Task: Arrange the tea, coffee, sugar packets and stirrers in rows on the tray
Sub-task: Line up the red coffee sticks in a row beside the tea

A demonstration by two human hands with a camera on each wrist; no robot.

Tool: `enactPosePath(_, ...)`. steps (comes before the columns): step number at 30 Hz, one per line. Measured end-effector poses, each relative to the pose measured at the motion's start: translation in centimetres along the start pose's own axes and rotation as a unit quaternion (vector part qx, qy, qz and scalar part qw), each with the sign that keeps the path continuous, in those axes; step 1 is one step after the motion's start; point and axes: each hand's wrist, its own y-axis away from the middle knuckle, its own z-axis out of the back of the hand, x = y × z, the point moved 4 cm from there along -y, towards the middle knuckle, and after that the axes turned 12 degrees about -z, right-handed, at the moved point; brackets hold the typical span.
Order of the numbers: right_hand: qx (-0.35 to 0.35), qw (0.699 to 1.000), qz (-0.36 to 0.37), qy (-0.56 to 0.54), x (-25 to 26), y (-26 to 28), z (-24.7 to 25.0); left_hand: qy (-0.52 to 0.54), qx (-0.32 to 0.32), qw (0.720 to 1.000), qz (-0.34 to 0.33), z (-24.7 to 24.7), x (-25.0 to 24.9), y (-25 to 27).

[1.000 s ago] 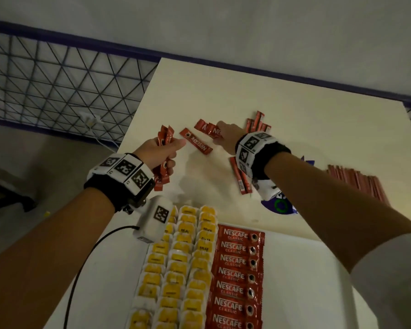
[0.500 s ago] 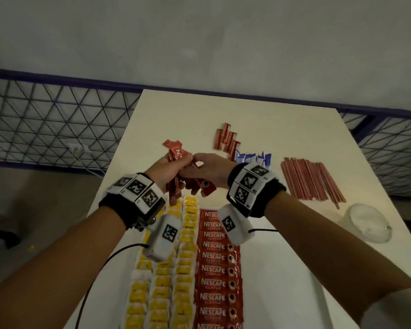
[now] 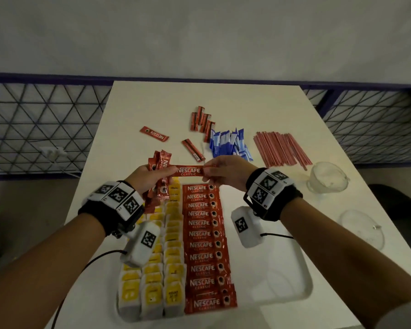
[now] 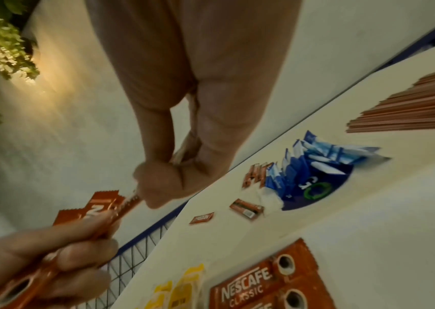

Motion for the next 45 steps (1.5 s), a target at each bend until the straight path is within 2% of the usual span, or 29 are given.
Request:
enactPosePath(4,0.016,1.000,-0.017,-0.019,-1.2,0.6,1.0,-0.070,0.007,0.998,-0.005,-0.6,0.2,0.2)
enactPosePath(8,-0.032,0.998,-0.054,-0.012,-2.4,0.0,2.6,-0.125,0.008,0.992,-0.024,-1.1,-0.2,0.2)
enactPosePath(12,-0.030,0.993,-0.106,0.035,-3.9,-1.1,3.5,-0.098,0.038,0.994,-0.036,-1.4,-0.5,0.2)
enactPosePath(19,-0.039,0.986,-0.148,0.065,-5.6,-3.4,3.3,-0.120,0.007,0.992,-0.026,-1.3,-0.7,-0.4)
enactPosePath(23,-0.054,0.986,-0.147,0.056,-5.8,-4.3,3.3,-0.106,-0.013,0.994,-0.005,-1.1,0.0,-1.0)
enactPosePath(34,-0.120,0.969,-0.144,0.160,-5.9,-5.7,3.6,-0.110,-0.001,0.994,0.021,-1.5,0.7,-1.6)
enactPosePath(45,-0.124,0.967,-0.162,0.155,-6.0,-6.1,3.6,-0.095,0.028,0.995,0.024,-0.9,0.7,-1.5)
